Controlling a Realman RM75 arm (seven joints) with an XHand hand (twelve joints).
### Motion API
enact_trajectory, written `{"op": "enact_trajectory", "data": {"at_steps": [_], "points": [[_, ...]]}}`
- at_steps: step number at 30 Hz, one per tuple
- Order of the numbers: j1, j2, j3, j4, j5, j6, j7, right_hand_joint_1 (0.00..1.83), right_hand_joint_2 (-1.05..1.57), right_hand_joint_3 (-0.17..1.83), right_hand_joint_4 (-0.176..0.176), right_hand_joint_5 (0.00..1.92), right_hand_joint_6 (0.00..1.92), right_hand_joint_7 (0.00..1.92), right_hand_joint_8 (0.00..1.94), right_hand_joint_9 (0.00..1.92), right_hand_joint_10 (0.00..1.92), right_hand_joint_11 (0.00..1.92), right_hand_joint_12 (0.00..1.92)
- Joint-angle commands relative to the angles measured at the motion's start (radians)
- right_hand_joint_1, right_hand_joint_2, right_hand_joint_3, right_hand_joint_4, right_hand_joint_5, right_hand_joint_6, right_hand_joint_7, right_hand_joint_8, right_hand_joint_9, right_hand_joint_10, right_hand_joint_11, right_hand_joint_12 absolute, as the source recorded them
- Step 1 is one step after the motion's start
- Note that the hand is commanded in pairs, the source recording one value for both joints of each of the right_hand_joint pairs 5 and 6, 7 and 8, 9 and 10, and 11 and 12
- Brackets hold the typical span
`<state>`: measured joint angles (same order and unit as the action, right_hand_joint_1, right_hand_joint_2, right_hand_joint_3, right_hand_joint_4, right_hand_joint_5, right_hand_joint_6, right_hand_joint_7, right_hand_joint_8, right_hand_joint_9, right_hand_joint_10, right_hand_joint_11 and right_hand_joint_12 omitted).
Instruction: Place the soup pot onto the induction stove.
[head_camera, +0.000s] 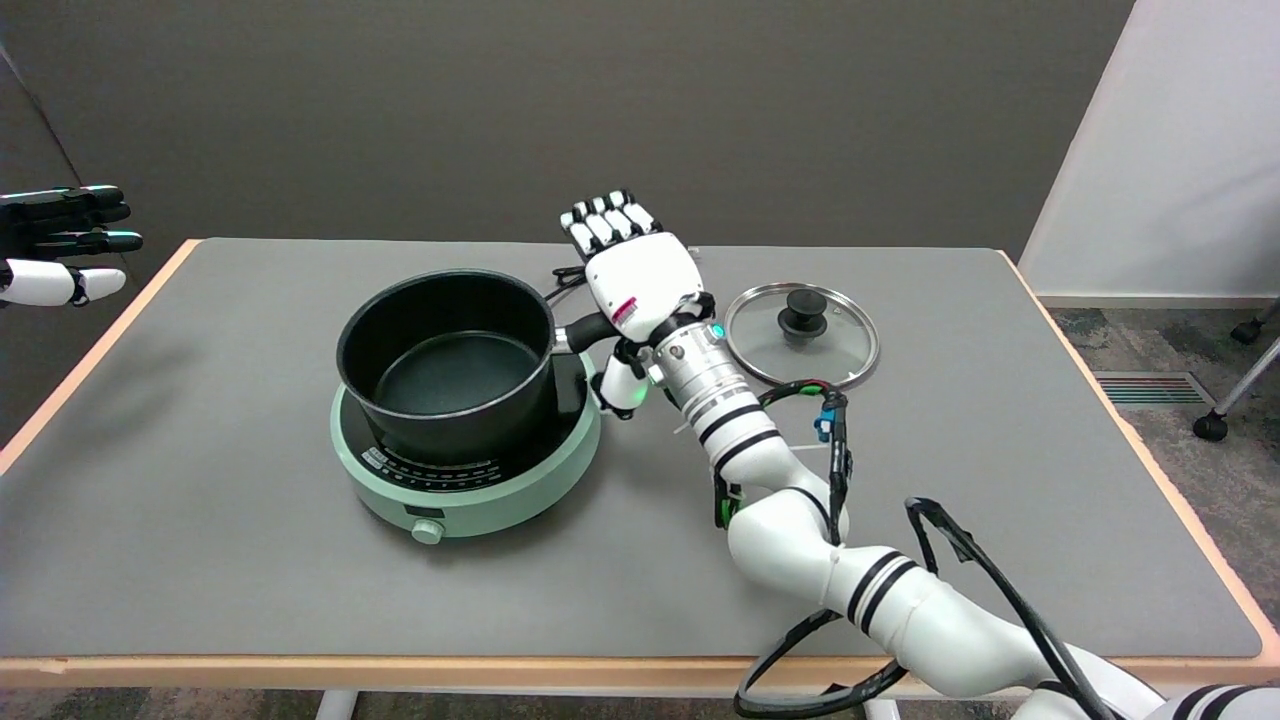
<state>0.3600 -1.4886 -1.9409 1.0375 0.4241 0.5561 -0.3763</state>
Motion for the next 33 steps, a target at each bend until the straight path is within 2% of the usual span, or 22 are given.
{"op": "enact_trajectory", "data": {"at_steps": [1,8,13,18,23,27,29,33], "points": [[-0.026,0.028,0.043,0.185,-0.004,-0.145,-0.003,1.17,-0.5,1.18,-0.046,0.21,0.21,0.21,0.21,0.21,0.21,0.21,0.21],[-0.043,0.063,0.078,0.322,0.003,-0.243,-0.002,1.19,-0.61,1.12,0.035,0.2,0.2,0.2,0.2,0.2,0.2,0.2,0.2],[-0.086,0.091,0.142,0.492,0.033,-0.294,0.004,1.19,-0.69,1.12,0.042,0.15,0.15,0.15,0.15,0.15,0.15,0.15,0.15],[-0.176,0.121,0.241,0.658,0.186,-0.282,0.004,1.19,-0.71,1.09,0.048,0.11,0.11,0.11,0.11,0.11,0.11,0.11,0.11],[-0.312,0.16,0.377,0.806,0.303,-0.197,0.004,1.18,-0.69,1.08,0.06,0.04,0.04,0.04,0.04,0.04,0.04,0.04,0.04],[-0.379,0.197,0.452,0.817,0.339,-0.05,0.005,1.12,-0.56,1.0,0.065,0.05,0.05,0.05,0.05,0.05,0.05,0.05,0.05],[-0.415,0.227,0.496,0.773,0.355,0.083,0.005,1.08,-0.43,0.91,0.049,0.05,0.05,0.05,0.05,0.05,0.05,0.05,0.05],[-0.443,0.254,0.568,0.662,0.374,0.233,0.015,1.06,-0.27,0.81,0.013,0.05,0.05,0.05,0.05,0.05,0.05,0.05,0.05]]}}
